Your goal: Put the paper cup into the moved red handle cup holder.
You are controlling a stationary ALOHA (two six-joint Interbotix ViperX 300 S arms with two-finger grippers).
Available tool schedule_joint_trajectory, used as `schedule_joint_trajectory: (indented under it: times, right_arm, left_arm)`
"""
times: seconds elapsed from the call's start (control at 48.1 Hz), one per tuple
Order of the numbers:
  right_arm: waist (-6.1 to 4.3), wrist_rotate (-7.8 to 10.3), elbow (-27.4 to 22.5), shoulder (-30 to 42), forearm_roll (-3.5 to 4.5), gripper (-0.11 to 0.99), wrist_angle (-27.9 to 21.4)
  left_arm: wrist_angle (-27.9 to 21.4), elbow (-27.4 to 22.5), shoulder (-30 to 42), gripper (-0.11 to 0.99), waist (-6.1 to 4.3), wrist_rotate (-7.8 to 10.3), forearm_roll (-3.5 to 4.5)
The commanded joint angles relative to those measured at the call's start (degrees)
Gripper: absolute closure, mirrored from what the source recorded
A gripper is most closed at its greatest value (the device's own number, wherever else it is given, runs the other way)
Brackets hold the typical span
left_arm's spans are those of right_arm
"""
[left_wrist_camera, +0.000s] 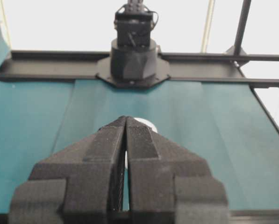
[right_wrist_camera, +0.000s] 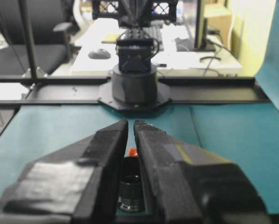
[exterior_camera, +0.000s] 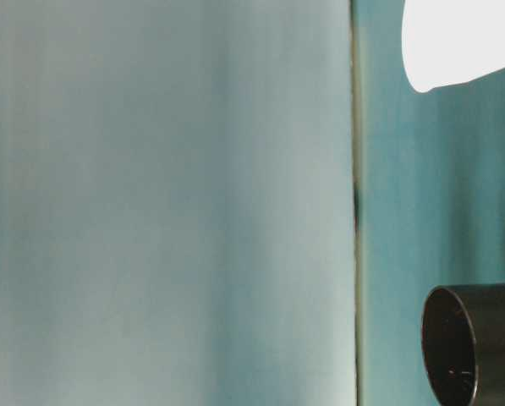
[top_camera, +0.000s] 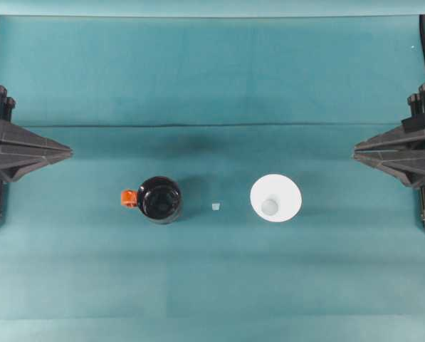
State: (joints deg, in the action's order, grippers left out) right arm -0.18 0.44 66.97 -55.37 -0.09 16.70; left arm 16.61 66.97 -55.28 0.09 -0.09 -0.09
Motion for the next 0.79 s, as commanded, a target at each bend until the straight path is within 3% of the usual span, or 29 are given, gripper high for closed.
schedule_joint_trajectory:
  times: [0.0,0.062,0.125,0.291,0.395,0.541,0.624,0.769]
  right_arm:
    - [0.62,0.35,-0.4,0.4,-0.18,0.88,0.3]
    - [0.53,0.44,-0.4,0.1,-1.05,0.91,-0.8]
    - [0.53,1.05,-0.4,-0.4,-1.32,0.95,-2.2]
    - [0.53,2.81,-1.0,-1.2,-1.32,0.98,-7.5]
    - [0.26,3.25,-1.6,-0.9,-1.32,0.98,-12.2]
    - [-0.53,3.87,-1.9,-0.8,-1.32,0.98,-18.9]
    - [-0.97,4.48,-1.9,-0.9,-1.32,0.98,-21.4]
    - [-1.49,5.36,-1.9,-1.1,-1.32,0.98,-23.5]
  left_arm:
    - [-1.8,-1.1,1.5,0.85,-0.53,-0.97,-0.62]
    - [-3.7,-1.8,2.3,0.85,-0.62,-1.41,-0.53]
    - [-5.1,-2.9,3.2,0.85,-0.70,-1.49,-0.62]
    - [-9.7,-4.7,4.7,0.85,-0.70,-1.58,-0.70]
    - [-16.6,-7.0,6.9,0.85,-0.70,-2.37,-0.62]
    - [-28.5,-12.0,11.4,0.85,-0.88,-4.83,-0.62]
    - [-33.3,-13.4,13.5,0.85,-0.97,-5.19,-0.62]
    - [-35.8,-14.3,15.6,0.85,-0.97,-5.62,-0.70]
